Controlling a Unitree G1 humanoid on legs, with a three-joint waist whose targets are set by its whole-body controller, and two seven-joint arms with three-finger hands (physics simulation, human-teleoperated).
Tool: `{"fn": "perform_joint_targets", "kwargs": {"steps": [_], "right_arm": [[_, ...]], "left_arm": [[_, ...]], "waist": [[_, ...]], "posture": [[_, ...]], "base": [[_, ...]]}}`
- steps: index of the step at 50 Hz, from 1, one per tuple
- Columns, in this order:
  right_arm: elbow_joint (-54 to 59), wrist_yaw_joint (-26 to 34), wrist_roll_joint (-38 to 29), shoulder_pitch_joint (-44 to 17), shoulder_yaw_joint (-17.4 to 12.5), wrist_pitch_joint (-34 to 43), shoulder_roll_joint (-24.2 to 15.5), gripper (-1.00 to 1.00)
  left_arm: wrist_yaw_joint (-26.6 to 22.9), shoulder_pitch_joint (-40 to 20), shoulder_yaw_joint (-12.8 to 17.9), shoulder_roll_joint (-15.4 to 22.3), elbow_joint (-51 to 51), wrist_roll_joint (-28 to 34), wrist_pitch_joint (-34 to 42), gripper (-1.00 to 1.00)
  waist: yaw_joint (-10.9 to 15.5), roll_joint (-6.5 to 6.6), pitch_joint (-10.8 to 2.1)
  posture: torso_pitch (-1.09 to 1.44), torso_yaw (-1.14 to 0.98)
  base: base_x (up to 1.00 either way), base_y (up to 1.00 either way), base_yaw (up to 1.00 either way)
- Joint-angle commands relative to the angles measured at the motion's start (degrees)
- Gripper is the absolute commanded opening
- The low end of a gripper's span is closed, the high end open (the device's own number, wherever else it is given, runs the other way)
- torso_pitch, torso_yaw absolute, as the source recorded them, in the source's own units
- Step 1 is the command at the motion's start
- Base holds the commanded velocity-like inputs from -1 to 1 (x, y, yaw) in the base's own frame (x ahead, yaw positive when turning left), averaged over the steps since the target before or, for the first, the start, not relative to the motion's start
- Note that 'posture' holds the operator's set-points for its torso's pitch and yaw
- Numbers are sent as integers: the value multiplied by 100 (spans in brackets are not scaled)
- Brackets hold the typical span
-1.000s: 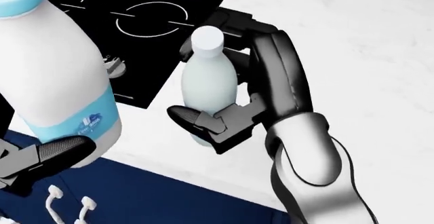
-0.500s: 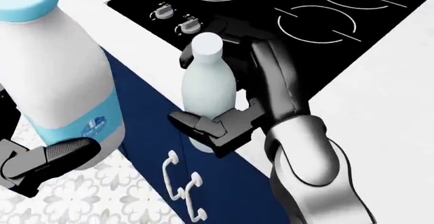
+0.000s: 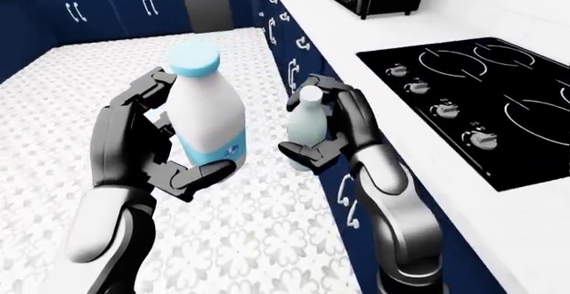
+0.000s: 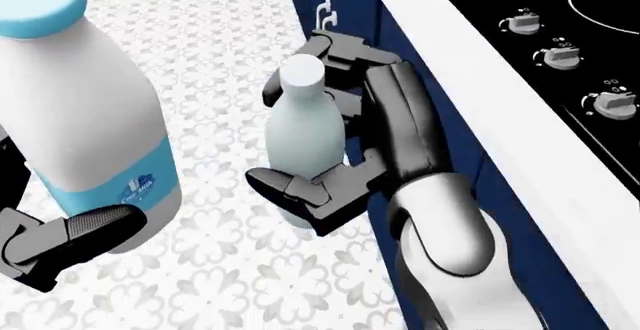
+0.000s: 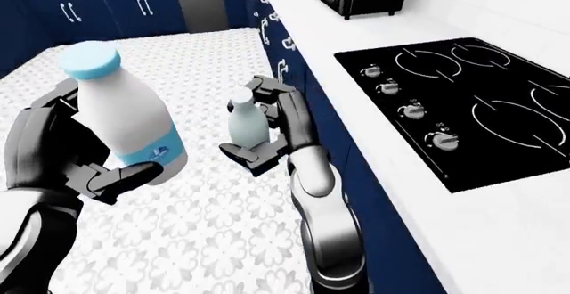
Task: Move the drinks to the dining counter.
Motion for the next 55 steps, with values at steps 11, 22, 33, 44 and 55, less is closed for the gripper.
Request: {"fn": "perform_joint_targets", "kwargs": {"steps": [11, 22, 33, 44, 55], "right_arm": [[-334, -86, -32, -185, -141, -406, -3, -100], [-309, -93, -18, -170, -195, -443, -32, -100], [-192, -169, -6, -185, -243, -606, -107, -100], [-262, -123, -189, -134, -153, -640, -112, -100], [-257, -44, -254, -106, -210, -721, -98, -100]], "left_arm": [[-62, -156, -41, 6, -232, -16, -234, -100], [-131, -108, -85, -30, -211, 74, -282, -100], [-188, -129, -203, -101, -198, 223, -270, -100], [-256, -94, -234, -154, -202, 297, -292, -100], [-254, -135, -256, -168, -233, 320, -231, -100]], "waist": [[-191, -629, 29], [-251, 148, -2], [-263, -264, 74], [-724, -7, 249], [-360, 2, -112]], "posture": [[0, 0], [0, 0], [0, 0], [0, 0], [0, 0]], "base": [[0, 0, 100], [0, 0, 100], [0, 9, 91], [70, 44, 0], [99, 32, 0]]}}
